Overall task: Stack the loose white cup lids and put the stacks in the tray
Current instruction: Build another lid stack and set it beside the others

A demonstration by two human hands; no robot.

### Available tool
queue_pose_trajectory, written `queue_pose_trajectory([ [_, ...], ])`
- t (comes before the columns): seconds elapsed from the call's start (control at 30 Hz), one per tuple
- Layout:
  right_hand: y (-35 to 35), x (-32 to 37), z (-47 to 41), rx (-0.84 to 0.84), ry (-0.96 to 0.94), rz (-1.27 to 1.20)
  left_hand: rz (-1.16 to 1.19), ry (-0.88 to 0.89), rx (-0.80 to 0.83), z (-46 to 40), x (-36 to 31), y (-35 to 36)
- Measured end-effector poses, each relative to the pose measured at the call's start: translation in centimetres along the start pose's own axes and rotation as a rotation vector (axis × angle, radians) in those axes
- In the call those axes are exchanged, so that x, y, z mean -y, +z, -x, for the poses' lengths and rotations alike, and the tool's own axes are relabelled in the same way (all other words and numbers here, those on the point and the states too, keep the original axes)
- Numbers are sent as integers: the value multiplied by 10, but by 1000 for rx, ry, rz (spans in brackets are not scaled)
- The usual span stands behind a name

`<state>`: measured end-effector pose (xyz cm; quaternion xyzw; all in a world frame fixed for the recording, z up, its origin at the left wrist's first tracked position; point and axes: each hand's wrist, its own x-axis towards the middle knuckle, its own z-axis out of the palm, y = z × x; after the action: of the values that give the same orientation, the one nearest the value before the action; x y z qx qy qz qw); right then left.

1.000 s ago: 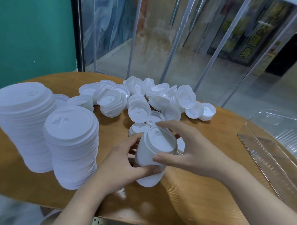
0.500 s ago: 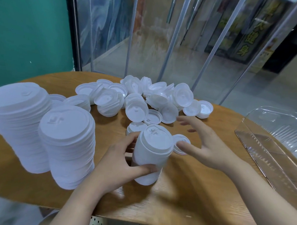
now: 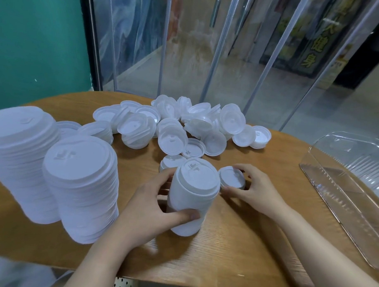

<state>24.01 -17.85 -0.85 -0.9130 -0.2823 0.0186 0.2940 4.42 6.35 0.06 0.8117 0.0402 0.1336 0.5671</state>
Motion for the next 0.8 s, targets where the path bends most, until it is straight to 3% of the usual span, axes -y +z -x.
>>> queue_pose_trajectory([
  [0.13,-20,25,2,-124,-90,-116,4,3,-1,-1,1,0],
  [0.27,-47,77,10,-141,-217,-221,11,1,-7,0,-1,1],
  [0.5,-53,136,31,-21,-413,-156,49,0,1,1,-2,0],
  [0.8,-34,133,32,131,-390,-26,23,17,11,0,-1,-1],
])
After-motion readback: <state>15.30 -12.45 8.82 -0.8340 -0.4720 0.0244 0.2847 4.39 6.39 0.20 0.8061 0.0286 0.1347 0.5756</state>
